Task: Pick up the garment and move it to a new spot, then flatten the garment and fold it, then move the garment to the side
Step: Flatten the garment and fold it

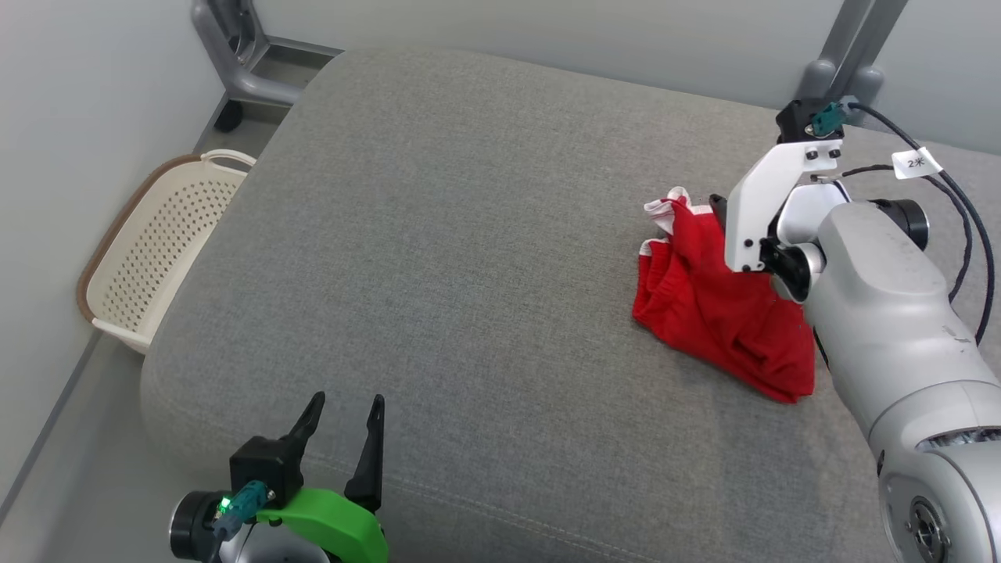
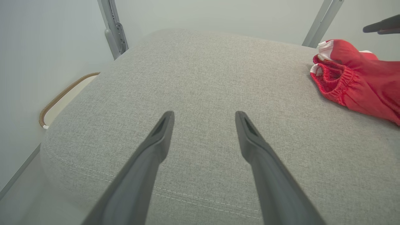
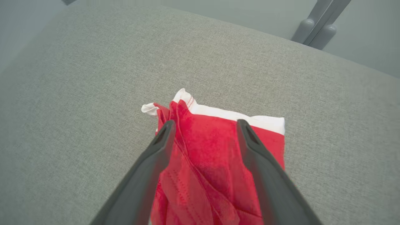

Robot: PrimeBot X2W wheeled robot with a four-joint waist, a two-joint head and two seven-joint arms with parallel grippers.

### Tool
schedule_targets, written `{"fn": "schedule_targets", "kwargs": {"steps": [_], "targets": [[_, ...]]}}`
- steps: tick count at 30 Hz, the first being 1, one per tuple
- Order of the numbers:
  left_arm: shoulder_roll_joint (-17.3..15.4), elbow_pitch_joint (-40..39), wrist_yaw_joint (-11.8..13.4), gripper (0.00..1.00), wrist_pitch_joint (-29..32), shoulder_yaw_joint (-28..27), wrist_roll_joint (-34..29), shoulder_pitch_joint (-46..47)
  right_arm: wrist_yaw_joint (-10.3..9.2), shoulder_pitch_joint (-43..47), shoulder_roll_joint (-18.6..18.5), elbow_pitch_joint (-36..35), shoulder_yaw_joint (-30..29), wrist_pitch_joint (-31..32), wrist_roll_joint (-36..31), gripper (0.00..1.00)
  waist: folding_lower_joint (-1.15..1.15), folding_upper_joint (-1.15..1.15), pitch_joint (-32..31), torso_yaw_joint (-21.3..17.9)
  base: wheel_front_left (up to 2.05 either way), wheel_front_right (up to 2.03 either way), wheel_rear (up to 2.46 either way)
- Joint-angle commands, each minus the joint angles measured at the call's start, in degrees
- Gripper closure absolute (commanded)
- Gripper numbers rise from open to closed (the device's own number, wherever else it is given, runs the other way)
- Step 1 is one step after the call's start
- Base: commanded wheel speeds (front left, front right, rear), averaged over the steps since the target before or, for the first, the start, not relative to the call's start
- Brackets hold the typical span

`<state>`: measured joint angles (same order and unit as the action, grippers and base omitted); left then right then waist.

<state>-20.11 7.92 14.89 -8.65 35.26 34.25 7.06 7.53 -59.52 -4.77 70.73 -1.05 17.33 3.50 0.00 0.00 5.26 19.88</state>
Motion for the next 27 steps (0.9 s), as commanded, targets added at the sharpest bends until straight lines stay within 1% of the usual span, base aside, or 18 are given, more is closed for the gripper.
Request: {"fn": "schedule_targets", "kwargs": {"steps": [1,8,9,10,11,12,13,16,20,27], "targets": [[-0.42,0.02,0.36,0.00,-0.15,-0.30,0.28,-0.09,-0.09,-0.07,-0.86,-0.39,0.50,-0.94,0.37,0.00,0.00,0.00,-1.32,-1.77,0.00,0.00,0.00],[-1.05,-0.59,0.82,0.00,-0.19,-0.70,0.72,-0.89,-0.09,3.46,-4.19,-0.03,1.84,-4.67,0.95,0.00,0.00,0.00,-2.72,-4.65,0.00,0.00,0.00],[-1.15,-0.64,0.81,0.00,-0.16,-0.66,0.70,-0.87,-0.09,4.05,-4.50,0.09,1.83,-5.21,1.07,0.16,0.00,0.00,-2.80,-4.87,0.00,0.00,0.00],[-1.19,-0.68,0.77,0.00,-0.09,-0.60,0.66,-0.85,-0.09,4.68,-4.74,0.20,1.89,-5.75,1.13,0.35,0.00,0.00,-2.88,-5.04,0.00,0.00,0.00],[-1.13,-0.77,0.81,0.00,-0.07,-0.51,0.65,-0.84,-0.09,5.36,-5.07,0.20,1.84,-6.64,1.20,0.74,0.00,0.00,-2.92,-5.16,0.00,0.00,0.00],[-1.09,-0.80,0.79,0.00,-0.02,-0.41,0.65,-0.83,-0.09,6.06,-5.34,0.29,1.80,-7.31,1.23,0.98,0.00,0.00,-2.92,-5.26,0.00,0.00,0.00],[-1.06,-0.83,0.83,0.00,0.01,-0.34,0.64,-0.81,-0.09,6.83,-5.45,0.35,2.00,-8.07,1.24,1.00,0.00,0.00,-2.90,-5.35,0.00,0.00,0.00],[-1.01,-1.01,0.85,0.00,-0.01,-0.25,0.71,-0.58,-0.09,8.58,-5.36,0.61,2.40,-9.64,1.63,1.00,0.00,0.00,-2.52,-5.42,0.00,0.00,0.00],[-1.06,-1.13,0.74,0.00,-0.18,-0.14,0.64,-0.20,-0.09,9.80,-4.86,0.93,2.86,-10.08,1.97,1.00,0.00,0.00,-1.81,-5.14,0.00,0.00,0.00],[-0.72,-0.96,0.79,0.00,-0.35,0.12,0.72,0.39,-0.09,11.46,-2.83,1.56,4.58,-10.06,2.99,1.00,0.00,0.00,-0.32,-3.74,0.00,0.00,0.00]]}}
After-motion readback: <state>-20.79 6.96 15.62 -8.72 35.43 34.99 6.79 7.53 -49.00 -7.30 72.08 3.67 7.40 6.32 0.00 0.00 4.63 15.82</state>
